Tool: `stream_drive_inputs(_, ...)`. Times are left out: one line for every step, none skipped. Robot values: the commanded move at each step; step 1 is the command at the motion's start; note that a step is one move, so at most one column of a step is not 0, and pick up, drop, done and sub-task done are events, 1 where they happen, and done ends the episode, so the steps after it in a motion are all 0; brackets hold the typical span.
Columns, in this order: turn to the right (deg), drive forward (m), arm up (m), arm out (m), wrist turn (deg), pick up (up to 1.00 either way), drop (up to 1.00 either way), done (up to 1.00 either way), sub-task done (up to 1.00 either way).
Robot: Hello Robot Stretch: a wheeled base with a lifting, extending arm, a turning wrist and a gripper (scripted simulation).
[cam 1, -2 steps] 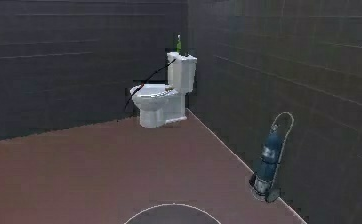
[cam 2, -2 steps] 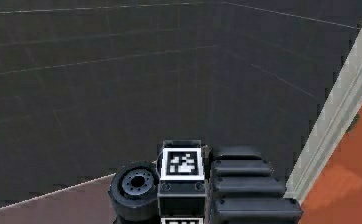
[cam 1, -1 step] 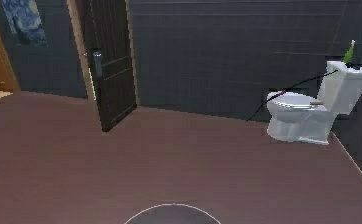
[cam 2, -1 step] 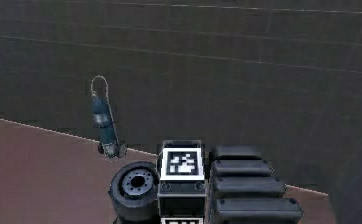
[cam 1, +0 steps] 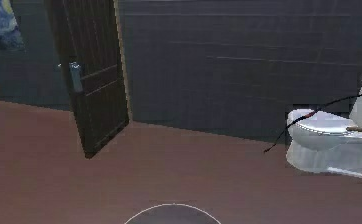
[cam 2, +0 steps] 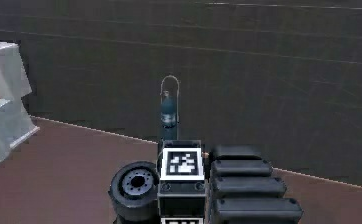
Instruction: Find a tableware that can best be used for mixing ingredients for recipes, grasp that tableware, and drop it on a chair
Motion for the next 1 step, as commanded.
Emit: stream_drive_inputs(-45.0, 0.00, 0.00, 0.00, 0.0, 0.00, 0.00, 0.00, 0.00)
